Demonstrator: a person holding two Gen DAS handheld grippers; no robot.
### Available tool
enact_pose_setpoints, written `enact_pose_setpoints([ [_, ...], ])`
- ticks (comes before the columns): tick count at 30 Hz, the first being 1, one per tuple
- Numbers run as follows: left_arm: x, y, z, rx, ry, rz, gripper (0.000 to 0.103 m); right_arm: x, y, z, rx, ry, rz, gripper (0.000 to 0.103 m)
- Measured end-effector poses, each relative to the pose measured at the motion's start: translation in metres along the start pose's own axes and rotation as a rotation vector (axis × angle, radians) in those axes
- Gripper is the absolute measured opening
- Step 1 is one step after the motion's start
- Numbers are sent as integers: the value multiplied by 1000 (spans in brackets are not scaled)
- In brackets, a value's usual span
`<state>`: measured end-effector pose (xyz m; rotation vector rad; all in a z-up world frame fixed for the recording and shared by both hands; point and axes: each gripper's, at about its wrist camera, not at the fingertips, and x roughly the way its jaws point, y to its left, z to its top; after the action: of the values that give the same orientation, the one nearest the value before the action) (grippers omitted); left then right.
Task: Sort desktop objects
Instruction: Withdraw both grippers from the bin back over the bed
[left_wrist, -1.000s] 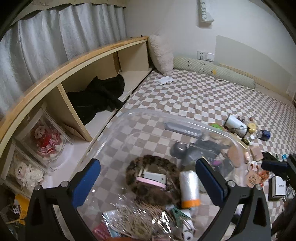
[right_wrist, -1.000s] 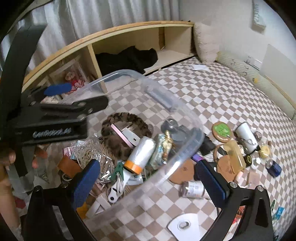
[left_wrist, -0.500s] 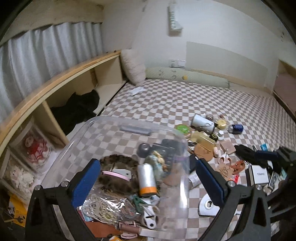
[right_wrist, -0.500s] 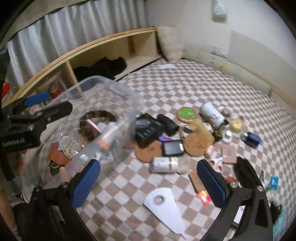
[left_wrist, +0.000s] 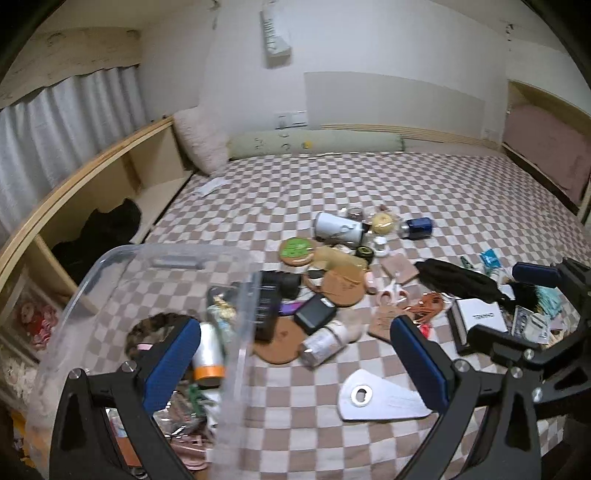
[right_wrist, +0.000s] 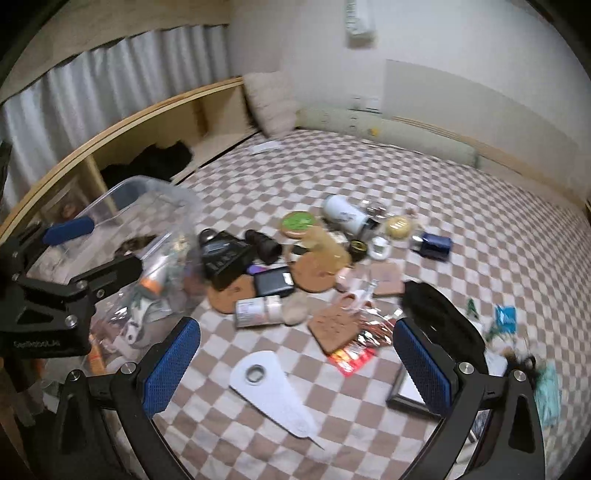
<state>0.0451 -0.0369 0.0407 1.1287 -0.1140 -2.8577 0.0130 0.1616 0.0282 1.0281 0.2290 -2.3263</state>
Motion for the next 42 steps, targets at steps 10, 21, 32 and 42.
enact_pose_setpoints([
  [10, 22, -53, -1, 81, 7, -68, 103, -5, -80, -34, 196, -15, -138, 103],
  [21, 51, -93, -3, 120, 17, -110, 103, -7, -110, -53, 207, -38, -235, 103],
  [32, 74, -81, -2, 50, 33, -96, 103, 11, -126, -53, 169, 48, -313, 103],
  [42, 97, -73, 1, 25, 70, -107, 103, 45, -131, -55, 163, 145, -269, 103],
])
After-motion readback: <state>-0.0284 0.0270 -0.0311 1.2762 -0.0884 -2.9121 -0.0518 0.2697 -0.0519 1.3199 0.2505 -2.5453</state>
